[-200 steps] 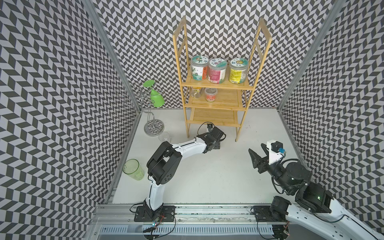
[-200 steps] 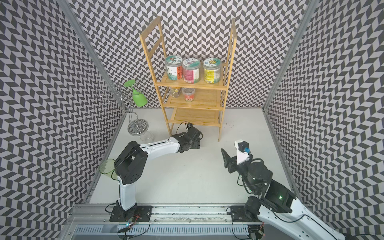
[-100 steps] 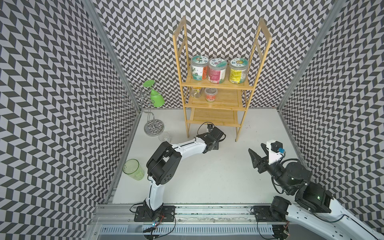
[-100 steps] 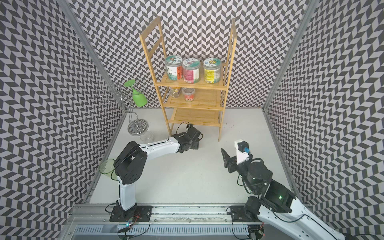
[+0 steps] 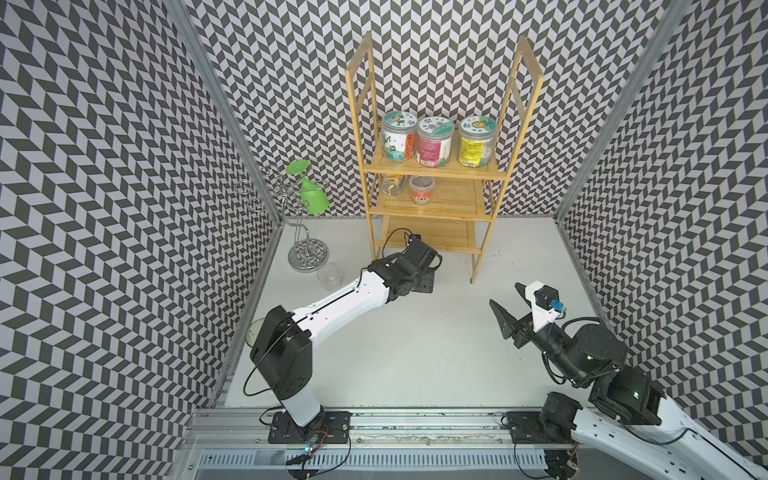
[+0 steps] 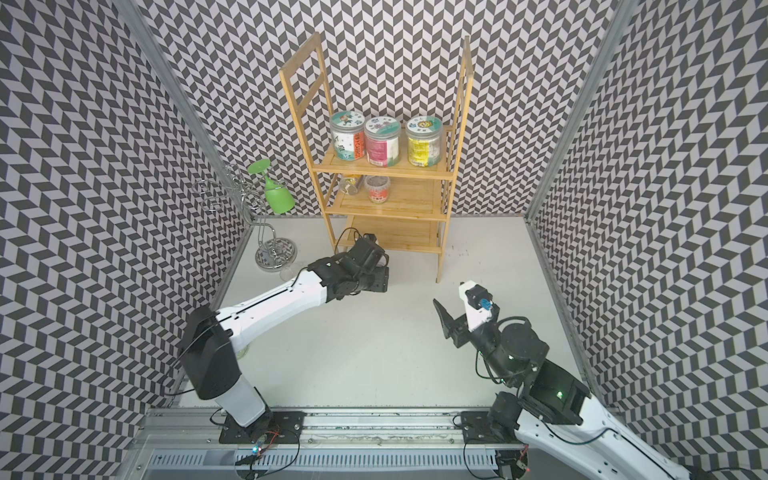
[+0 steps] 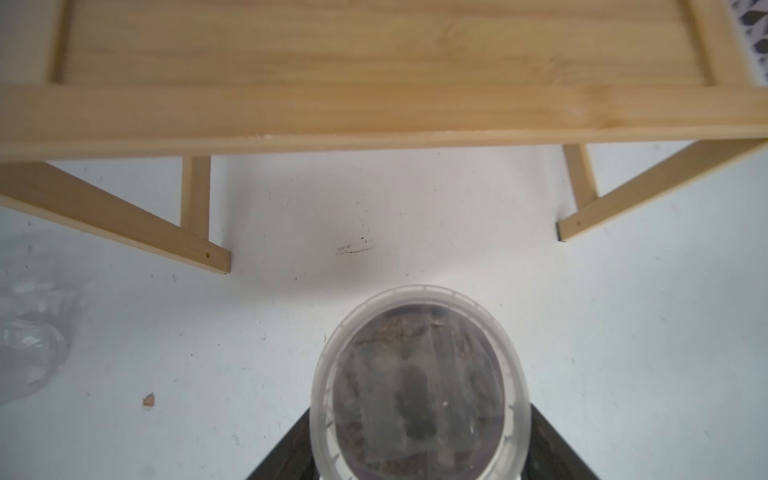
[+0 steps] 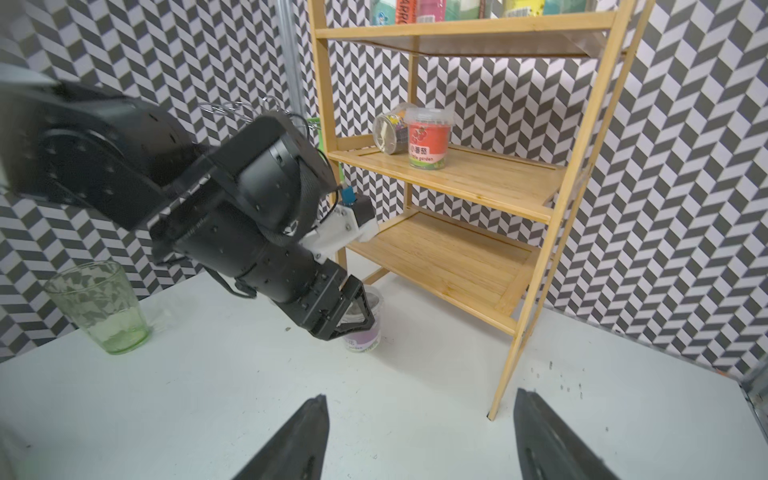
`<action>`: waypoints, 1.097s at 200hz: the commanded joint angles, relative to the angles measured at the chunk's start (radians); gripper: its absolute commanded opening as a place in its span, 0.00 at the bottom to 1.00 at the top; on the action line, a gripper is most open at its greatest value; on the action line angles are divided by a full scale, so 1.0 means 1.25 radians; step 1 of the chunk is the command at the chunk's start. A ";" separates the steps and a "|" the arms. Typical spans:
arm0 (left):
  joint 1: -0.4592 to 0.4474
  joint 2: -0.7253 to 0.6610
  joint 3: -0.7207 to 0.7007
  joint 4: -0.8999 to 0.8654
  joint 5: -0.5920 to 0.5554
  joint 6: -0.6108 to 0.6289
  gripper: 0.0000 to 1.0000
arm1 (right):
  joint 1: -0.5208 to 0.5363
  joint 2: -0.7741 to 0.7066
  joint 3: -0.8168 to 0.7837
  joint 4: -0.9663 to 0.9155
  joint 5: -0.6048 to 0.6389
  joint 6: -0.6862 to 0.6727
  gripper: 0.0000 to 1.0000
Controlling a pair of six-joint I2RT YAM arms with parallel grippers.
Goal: Place the seed container on the shelf
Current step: Pick up the seed jar at the center of the board.
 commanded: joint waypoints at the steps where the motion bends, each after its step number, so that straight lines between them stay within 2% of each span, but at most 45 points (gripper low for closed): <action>1: 0.010 -0.075 0.035 -0.083 0.061 0.054 0.70 | 0.004 0.001 -0.021 0.082 -0.084 -0.056 0.75; 54: 0.014 -0.186 0.086 -0.177 0.140 0.112 0.70 | 0.004 0.091 -0.046 0.191 -0.186 -0.119 0.80; 100: 0.014 -0.252 0.084 -0.228 0.179 0.141 0.70 | 0.004 0.180 -0.042 0.286 -0.274 -0.167 0.87; 172: 0.014 -0.308 0.063 -0.247 0.223 0.180 0.71 | 0.004 0.285 -0.004 0.387 -0.404 -0.140 0.92; 219: 0.014 -0.331 0.072 -0.265 0.252 0.208 0.72 | 0.003 0.355 0.006 0.464 -0.413 -0.064 0.95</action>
